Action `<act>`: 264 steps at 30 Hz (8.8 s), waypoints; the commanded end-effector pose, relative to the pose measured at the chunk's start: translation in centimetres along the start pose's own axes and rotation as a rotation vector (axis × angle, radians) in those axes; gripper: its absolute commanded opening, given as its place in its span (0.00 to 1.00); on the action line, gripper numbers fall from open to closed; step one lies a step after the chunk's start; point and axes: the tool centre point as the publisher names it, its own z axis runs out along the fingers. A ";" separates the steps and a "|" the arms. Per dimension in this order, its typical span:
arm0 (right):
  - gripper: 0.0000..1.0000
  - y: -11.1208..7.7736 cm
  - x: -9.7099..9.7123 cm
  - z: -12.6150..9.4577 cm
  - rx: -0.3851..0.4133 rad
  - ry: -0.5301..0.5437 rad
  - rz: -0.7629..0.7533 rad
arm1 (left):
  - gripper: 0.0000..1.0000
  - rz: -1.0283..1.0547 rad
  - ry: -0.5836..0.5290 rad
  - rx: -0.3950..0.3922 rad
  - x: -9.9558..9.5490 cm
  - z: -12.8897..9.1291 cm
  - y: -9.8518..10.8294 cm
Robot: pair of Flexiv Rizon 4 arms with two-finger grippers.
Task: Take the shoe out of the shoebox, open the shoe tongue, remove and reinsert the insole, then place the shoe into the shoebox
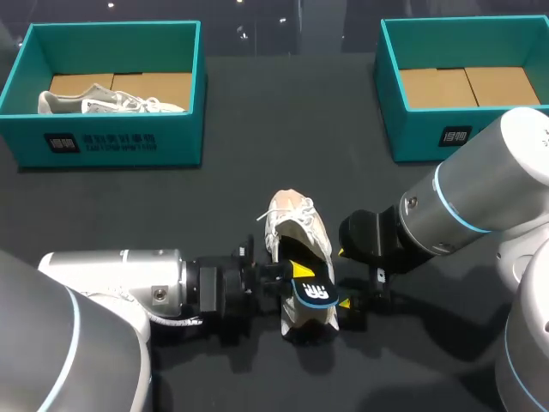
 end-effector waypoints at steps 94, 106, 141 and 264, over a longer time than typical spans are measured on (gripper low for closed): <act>1.00 0.0 0.1 0.0 0.001 -0.003 0.001 | 0.36 -0.081 0.026 0.007 -0.3 0.3 -1.1; 1.00 0.0 0.1 0.0 0.001 -0.003 0.001 | 0.00 -0.072 0.026 0.032 0.0 1.2 -2.1; 1.00 0.0 0.1 0.0 0.001 -0.003 0.001 | 0.36 -0.124 0.032 -0.069 -0.4 -0.6 0.6; 1.00 -6.7 -0.9 -7.5 0.044 0.023 -0.032 | 0.00 -0.121 0.952 -0.214 -6.2 -13.4 -2.0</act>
